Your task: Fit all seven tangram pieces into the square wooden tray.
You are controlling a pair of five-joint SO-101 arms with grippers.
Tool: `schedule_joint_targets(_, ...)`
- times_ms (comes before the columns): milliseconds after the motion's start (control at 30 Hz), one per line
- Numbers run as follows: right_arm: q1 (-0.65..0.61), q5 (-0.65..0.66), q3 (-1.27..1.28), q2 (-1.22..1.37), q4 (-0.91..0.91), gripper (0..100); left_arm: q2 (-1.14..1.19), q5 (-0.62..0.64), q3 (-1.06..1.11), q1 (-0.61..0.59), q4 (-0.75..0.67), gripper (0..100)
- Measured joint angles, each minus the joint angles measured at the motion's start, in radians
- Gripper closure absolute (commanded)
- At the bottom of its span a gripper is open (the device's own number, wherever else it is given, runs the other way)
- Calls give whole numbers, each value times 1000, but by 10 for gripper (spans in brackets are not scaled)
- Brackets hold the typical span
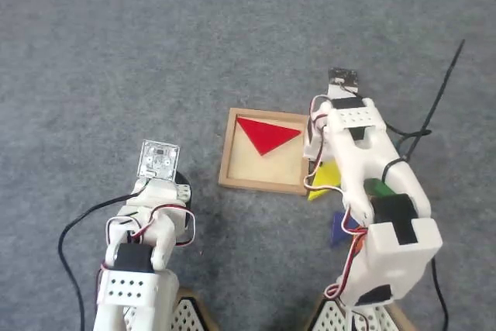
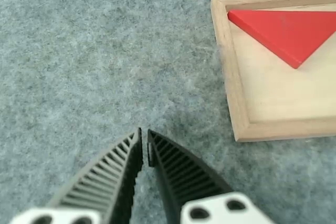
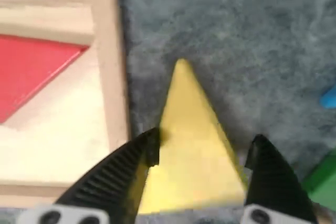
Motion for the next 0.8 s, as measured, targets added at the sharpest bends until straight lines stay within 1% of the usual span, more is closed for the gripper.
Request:
schedule_joint_targets(367,-8,-3,3,2,14,758,0,0,0,-2,0,985)
schedule_joint_targets(467,32,-3,11,-18,38,757,0,0,0,-2,0,985)
schedule_joint_targets(600,118,-3,69,-133,48,757,0,0,0,-2,0,985)
schedule_joint_targets(800,87,11,272,-345,-6,757,0,0,0,-2,0,985)
